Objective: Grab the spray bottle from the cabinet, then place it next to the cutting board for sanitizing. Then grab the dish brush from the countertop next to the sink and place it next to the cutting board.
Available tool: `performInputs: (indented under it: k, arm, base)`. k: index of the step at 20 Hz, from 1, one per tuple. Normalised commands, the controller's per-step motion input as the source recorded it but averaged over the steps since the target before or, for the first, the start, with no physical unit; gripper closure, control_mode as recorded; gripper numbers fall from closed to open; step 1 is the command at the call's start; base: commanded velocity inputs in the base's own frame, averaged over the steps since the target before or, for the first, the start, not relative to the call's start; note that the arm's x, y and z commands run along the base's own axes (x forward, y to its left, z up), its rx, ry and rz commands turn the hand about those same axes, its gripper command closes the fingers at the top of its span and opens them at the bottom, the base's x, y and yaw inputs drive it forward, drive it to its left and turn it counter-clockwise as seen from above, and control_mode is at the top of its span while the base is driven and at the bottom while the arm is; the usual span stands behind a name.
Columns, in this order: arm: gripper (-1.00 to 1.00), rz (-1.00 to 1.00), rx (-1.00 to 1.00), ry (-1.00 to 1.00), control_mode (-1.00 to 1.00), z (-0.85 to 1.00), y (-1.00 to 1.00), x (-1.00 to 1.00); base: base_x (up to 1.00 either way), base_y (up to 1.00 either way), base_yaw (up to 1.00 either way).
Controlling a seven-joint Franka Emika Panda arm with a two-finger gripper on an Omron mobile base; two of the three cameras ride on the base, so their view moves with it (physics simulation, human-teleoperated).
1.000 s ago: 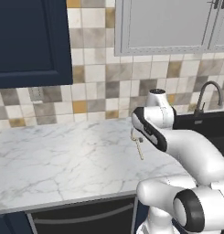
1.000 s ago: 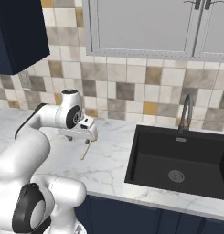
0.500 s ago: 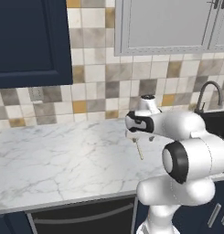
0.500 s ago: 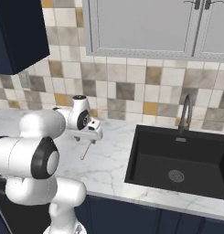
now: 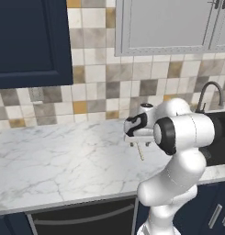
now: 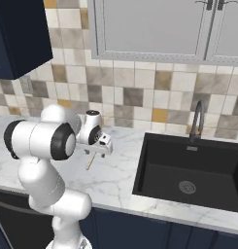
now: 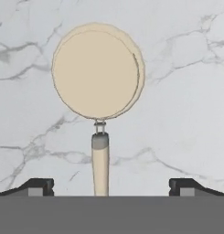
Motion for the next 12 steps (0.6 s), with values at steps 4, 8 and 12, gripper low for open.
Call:
performInputs:
  k: [4, 8, 12]
  arm:
    - [-1.0, -0.02, 0.0, -0.01, -1.0, -0.44, 0.0, 0.28]
    - [1.0, -0.02, 0.0, -0.01, -1.0, -0.43, 0.08, 0.2]
    - [1.0, 0.0, 0.0, 0.0, -1.0, -0.21, 0.37, 0.0]
  base:
    - [0.0, 0.0, 0.0]
    - [0.0, 0.0, 0.0]
    - [0.0, 0.0, 0.0]
